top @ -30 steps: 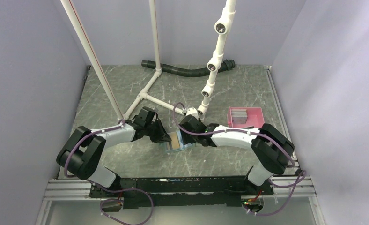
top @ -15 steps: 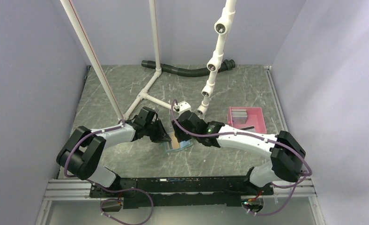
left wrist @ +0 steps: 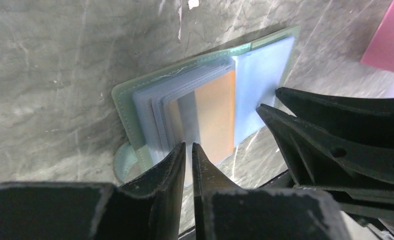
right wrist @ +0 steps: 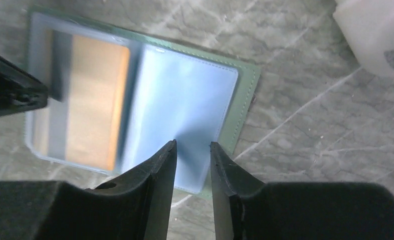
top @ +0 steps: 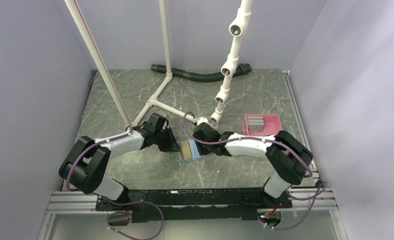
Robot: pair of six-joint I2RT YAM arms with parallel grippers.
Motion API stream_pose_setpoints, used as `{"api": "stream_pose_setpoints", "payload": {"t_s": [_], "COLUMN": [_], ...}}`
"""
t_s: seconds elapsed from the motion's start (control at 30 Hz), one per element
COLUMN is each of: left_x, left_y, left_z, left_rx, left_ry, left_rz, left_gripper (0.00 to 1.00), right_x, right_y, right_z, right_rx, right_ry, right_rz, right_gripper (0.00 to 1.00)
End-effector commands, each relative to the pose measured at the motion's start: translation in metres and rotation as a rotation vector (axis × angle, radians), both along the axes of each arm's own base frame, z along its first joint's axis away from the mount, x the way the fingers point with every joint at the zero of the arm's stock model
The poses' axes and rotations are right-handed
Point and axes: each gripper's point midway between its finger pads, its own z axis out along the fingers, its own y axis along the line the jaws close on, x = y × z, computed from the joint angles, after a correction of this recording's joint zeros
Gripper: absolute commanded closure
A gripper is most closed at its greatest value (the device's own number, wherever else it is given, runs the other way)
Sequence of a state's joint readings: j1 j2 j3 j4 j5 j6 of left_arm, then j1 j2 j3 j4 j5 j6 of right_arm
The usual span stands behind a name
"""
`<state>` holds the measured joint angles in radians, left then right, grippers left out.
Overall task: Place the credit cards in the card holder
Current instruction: Turn over the card slot in the card holder.
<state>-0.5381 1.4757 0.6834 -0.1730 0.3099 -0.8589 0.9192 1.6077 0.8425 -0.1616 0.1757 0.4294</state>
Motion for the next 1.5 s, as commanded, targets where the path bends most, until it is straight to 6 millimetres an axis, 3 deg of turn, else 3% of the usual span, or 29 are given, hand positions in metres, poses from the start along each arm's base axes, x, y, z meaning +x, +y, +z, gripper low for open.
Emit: {"api": "stream_pose_setpoints", "payload": {"t_s": [0.0, 0.13, 0.3, 0.53, 0.77, 0.83, 0.97, 1.13, 1.2, 1.33, 1.47], "left_x": [-0.010, -0.012, -0.017, -0.022, -0.019, -0.014, -0.002, 0.010, 0.011, 0.011, 0.005], "left_y": [0.027, 0.025, 0.036, 0.042, 0.043, 0.038, 0.027, 0.004, -0.011, -0.039, -0.039], "left_z": [-0.017, -0.020, -0.032, -0.040, -0.030, -0.013, 0.026, 0.060, 0.063, 0.048, 0.027], "left_rx": [0.168, 0.168, 0.223, 0.264, 0.284, 0.248, 0.172, 0.045, -0.038, -0.172, -0.172], "left_ry": [0.022, 0.041, 0.078, 0.121, 0.121, 0.081, -0.029, -0.086, -0.075, -0.017, 0.037], "left_rz": [-0.057, -0.072, -0.048, -0.027, -0.050, -0.060, -0.073, -0.072, -0.075, -0.095, -0.086], "left_gripper": [0.82, 0.82, 0.82, 0.83, 0.79, 0.73, 0.51, 0.48, 0.49, 0.57, 0.68], "right_x": [-0.004, -0.007, -0.010, -0.006, -0.004, -0.004, -0.003, -0.010, -0.013, -0.014, -0.017], "right_y": [0.000, 0.012, 0.026, 0.025, 0.019, 0.012, 0.002, 0.005, 0.008, 0.014, 0.024], "right_z": [-0.008, 0.012, 0.036, 0.036, 0.036, 0.037, 0.036, 0.050, 0.056, 0.058, 0.069], "right_rx": [-0.010, 0.023, 0.067, 0.043, 0.013, 0.001, -0.005, 0.166, 0.212, 0.253, 0.358], "right_ry": [-0.010, -0.038, -0.061, -0.087, -0.110, -0.124, -0.123, -0.088, -0.093, -0.092, -0.059], "right_rz": [-0.011, 0.009, 0.054, 0.073, 0.078, 0.068, 0.054, 0.070, 0.092, 0.119, 0.149], "right_gripper": [0.67, 0.65, 0.56, 0.54, 0.45, 0.43, 0.44, 0.47, 0.47, 0.50, 0.58]}}
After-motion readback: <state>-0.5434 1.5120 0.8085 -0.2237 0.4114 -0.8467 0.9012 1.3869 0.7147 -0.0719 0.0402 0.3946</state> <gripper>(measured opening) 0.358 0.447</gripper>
